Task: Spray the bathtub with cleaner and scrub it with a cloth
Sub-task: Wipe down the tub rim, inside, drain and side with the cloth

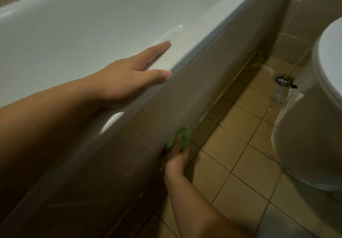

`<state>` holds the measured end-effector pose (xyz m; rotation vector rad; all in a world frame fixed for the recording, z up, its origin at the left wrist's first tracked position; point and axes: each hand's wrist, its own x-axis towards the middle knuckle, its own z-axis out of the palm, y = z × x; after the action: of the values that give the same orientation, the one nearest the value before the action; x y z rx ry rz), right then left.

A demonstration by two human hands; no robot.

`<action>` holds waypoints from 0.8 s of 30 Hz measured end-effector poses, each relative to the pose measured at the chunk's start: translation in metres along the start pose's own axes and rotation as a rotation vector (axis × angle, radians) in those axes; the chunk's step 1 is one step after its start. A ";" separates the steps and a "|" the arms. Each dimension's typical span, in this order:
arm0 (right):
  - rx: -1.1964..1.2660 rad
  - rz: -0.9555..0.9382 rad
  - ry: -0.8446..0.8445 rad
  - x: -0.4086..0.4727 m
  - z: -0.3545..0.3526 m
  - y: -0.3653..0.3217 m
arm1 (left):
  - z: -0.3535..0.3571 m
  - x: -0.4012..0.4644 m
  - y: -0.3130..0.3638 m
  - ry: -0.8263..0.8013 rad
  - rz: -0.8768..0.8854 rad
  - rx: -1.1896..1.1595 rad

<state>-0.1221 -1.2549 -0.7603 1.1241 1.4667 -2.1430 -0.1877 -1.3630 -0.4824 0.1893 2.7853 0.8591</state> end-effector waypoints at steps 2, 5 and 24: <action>0.022 0.167 -0.063 0.006 -0.011 0.033 | 0.000 0.002 0.001 0.013 0.006 0.018; 0.066 0.267 -0.078 0.005 -0.012 0.047 | 0.001 0.006 0.002 0.046 0.013 0.044; 0.039 -0.626 -0.021 -0.027 0.033 -0.150 | 0.001 0.026 0.027 0.070 -0.033 0.085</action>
<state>-0.2143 -1.2245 -0.6380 0.7009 1.9682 -2.5698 -0.2106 -1.3355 -0.4726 0.1291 2.8841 0.7541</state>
